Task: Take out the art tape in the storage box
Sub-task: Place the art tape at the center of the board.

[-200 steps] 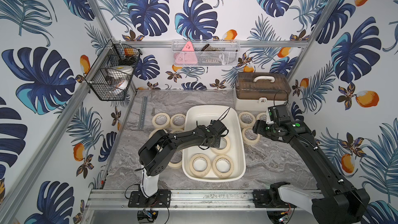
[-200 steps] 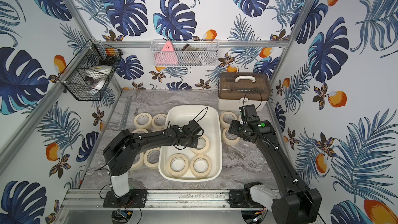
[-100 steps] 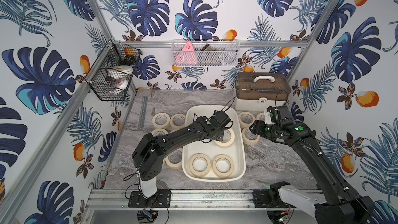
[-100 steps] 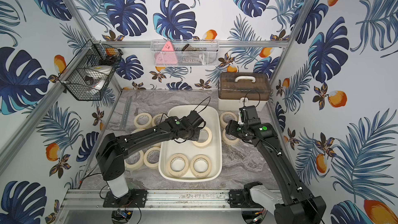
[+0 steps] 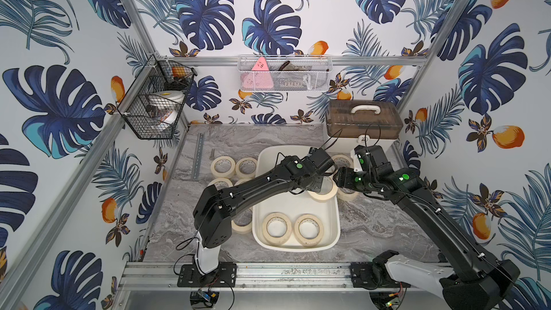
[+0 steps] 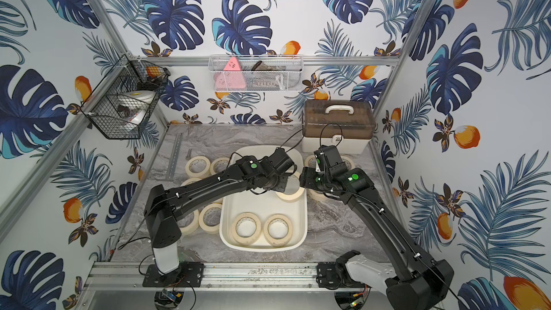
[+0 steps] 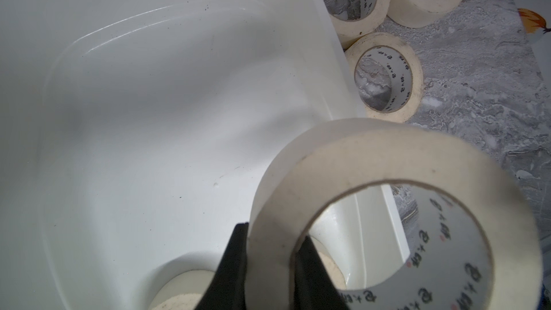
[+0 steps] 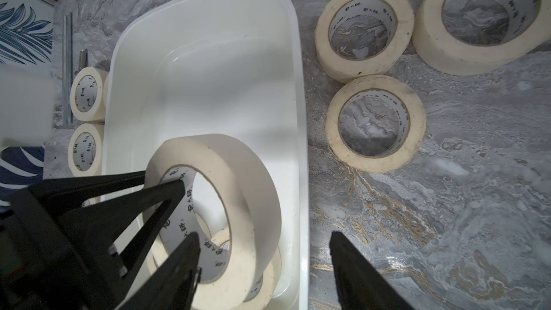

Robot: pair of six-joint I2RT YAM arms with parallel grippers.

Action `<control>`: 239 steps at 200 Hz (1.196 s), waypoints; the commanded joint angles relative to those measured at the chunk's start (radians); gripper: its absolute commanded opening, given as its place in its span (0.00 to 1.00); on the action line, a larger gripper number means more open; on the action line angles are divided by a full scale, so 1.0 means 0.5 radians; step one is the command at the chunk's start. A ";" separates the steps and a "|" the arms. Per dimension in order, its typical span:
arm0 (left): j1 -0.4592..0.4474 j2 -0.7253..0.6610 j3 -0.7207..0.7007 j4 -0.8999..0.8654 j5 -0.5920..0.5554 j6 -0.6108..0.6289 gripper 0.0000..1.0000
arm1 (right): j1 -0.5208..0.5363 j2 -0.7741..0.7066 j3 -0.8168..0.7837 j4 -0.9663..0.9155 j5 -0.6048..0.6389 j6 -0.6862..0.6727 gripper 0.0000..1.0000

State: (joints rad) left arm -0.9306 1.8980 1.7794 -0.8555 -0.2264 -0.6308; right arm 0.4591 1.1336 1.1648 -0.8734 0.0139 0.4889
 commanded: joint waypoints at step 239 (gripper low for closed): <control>-0.033 -0.324 -0.042 0.321 0.346 0.029 0.76 | 0.006 0.104 0.023 -0.075 0.422 -0.122 0.00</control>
State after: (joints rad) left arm -0.9485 1.7767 1.7737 -0.7208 -0.0746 -0.6373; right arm 0.4633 1.1805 1.1671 -0.9287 0.1944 0.4110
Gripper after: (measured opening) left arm 0.723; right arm 0.241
